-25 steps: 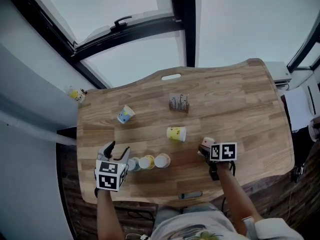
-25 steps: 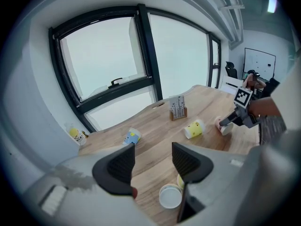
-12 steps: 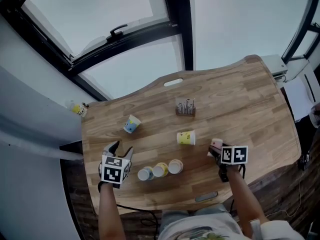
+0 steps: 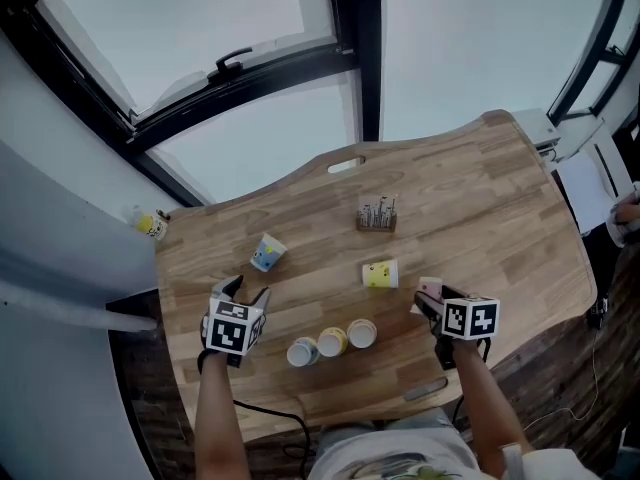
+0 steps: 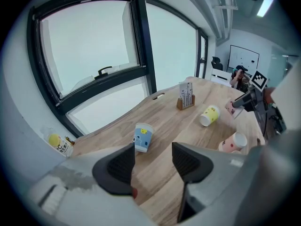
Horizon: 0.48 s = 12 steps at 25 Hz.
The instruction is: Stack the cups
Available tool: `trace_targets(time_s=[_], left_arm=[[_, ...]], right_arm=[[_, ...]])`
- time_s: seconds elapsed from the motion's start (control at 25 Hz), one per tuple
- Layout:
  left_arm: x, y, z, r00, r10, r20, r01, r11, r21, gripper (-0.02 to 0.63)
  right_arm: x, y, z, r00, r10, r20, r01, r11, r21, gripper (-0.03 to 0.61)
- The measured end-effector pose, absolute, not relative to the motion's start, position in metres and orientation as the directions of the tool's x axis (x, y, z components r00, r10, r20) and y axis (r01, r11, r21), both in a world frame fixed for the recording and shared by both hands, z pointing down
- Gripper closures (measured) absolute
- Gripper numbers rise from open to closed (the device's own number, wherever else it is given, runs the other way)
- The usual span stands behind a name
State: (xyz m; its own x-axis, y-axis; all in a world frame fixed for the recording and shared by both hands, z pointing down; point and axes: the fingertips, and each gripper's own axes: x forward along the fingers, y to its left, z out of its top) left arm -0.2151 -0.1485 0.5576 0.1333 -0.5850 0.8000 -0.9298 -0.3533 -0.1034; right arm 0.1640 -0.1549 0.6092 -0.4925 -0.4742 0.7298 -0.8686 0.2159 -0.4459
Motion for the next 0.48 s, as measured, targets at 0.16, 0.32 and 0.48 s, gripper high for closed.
trace_targets(time_s=[0.16,0.32,0.48], left_arm=[[-0.224,-0.163,0.571,0.143,-0.592,0.793,-0.926,-0.363,-0.103,0.365],[-0.228,-0.178,0.582,0.165,-0.595,0.786,-0.922,-0.377,-0.092,0.365],[-0.234,-0.191,0.596,0.185,-0.583,0.791,-0.919,-0.388,-0.071,0.365]], right_arm=[[0.149,-0.152,0.594,-0.506,-0.509,0.696,-0.862,0.258,-0.437,0.285],[0.129,-0.149,0.571,-0.566,-0.551,0.614,-0.824,0.345,-0.45,0.288],[0.113,-0.149,0.562,-0.603,-0.556,0.572,-0.797,0.394,-0.458,0.291]])
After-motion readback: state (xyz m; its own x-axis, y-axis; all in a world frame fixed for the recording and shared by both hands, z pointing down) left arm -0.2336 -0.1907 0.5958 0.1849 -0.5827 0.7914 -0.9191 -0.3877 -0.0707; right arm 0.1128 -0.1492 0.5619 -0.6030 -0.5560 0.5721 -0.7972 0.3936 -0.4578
